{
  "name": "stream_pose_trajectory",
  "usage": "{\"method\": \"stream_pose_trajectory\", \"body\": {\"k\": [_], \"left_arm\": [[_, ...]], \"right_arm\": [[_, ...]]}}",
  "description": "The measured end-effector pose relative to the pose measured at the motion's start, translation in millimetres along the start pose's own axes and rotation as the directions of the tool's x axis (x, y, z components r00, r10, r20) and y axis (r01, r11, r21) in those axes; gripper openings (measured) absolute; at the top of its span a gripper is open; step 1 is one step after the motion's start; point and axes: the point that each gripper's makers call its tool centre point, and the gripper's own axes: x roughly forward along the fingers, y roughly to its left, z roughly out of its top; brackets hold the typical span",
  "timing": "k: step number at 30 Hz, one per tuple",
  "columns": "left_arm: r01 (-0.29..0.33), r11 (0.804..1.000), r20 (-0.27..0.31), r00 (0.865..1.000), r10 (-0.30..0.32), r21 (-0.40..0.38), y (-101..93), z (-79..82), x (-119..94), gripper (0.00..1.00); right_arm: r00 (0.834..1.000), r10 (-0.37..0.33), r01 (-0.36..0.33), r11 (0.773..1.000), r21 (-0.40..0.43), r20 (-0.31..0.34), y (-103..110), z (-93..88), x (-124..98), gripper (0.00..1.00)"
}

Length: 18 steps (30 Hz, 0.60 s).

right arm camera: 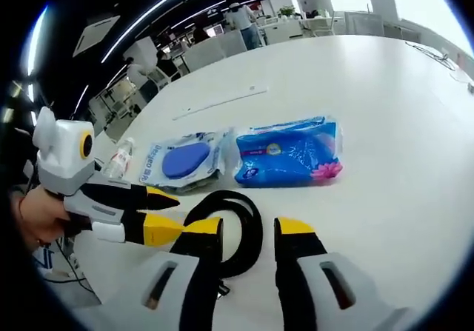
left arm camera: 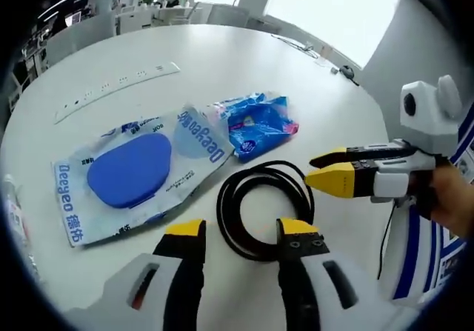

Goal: Arrange the tabletop items into an orderly group along one side of the table until the central work area is clear of visible clutter.

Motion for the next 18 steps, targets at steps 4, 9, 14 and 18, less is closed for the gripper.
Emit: {"method": "stream_pose_trajectory", "body": {"k": [4,9,14,18], "left_arm": [[0.011,1.0,0.011,1.0,-0.011,0.003,-3.5,2.6,-6.0,0.43],[0.03,1.0,0.031,0.999,-0.03,-0.007,-8.3,7.1,-15.4,0.51],[0.035,0.999,0.058,0.998,-0.034,-0.004,-10.1,11.9,-25.6,0.56],[0.041,0.999,0.076,0.996,-0.04,-0.006,-12.9,14.0,-34.6,0.61]], "right_arm": [[1.0,0.013,-0.013,1.0,-0.009,0.005,3.9,2.3,-5.2,0.3],[0.999,0.031,-0.031,0.999,-0.011,0.017,9.9,7.2,-13.4,0.33],[0.999,0.046,-0.045,0.998,-0.031,0.025,16.0,11.6,-20.0,0.37],[0.998,0.059,-0.058,0.998,-0.04,0.032,22.3,14.5,-26.6,0.4]]}}
